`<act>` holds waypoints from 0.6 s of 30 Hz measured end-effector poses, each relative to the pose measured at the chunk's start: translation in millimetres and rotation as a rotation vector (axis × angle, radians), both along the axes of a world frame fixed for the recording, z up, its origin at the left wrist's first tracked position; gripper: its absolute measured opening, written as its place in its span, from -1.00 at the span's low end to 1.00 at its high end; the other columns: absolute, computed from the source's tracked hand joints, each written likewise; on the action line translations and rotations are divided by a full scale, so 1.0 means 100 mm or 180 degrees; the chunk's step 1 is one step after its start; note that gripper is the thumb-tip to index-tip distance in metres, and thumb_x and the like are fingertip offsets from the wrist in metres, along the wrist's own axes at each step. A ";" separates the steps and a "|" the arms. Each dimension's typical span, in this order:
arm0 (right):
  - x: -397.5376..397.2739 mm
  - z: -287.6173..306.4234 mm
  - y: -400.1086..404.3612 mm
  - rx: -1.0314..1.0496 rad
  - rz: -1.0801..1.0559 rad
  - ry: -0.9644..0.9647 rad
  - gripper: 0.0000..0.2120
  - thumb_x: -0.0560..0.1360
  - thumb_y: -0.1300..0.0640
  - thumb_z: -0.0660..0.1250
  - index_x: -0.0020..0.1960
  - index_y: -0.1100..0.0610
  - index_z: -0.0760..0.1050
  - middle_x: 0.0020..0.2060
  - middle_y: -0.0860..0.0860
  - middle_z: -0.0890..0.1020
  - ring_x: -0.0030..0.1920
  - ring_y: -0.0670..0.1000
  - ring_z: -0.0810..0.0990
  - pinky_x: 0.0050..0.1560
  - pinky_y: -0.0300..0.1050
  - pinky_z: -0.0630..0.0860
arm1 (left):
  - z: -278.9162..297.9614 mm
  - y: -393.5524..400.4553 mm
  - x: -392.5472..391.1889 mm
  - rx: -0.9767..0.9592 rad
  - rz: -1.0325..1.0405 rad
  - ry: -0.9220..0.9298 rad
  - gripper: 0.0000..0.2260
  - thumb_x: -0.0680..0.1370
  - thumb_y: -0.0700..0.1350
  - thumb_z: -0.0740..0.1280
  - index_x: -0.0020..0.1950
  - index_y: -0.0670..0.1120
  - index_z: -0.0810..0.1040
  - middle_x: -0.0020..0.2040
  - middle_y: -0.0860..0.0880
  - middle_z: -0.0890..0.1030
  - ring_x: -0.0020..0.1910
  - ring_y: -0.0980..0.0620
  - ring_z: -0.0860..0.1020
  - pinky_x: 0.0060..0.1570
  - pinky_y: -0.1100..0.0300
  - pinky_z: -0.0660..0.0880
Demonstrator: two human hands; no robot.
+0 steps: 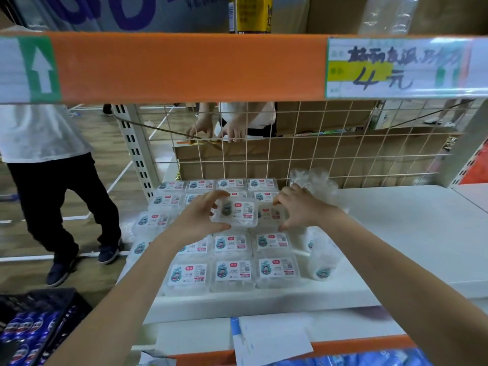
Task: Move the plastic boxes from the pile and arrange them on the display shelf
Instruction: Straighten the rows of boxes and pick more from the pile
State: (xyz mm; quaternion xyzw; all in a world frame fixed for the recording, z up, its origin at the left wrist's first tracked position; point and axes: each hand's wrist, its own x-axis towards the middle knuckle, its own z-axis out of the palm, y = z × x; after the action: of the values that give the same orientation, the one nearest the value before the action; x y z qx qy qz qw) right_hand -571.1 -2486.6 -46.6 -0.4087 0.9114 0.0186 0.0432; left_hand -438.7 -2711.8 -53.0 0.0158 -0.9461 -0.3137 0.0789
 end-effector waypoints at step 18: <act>-0.03 0.09 0.11 -0.0016 0.0032 -0.0037 -0.36 0.42 -0.13 0.41 0.41 0.06 0.32 0.35 0.04 0.38 0.35 0.07 0.26 0.33 -0.02 0.21 | -0.04 0.54 0.13 -0.0877 -0.0308 -0.0049 -0.41 0.45 0.14 0.41 0.41 0.04 0.31 0.37 0.04 0.30 0.36 0.04 0.19 0.35 0.13 0.17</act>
State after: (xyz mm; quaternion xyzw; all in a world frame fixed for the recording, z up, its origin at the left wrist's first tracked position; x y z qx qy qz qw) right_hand -574.6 -2476.1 -37.2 -0.4135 0.9092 0.0142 0.0473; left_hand -425.8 -2658.1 -56.6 -0.0385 -0.9804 -0.1842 0.0578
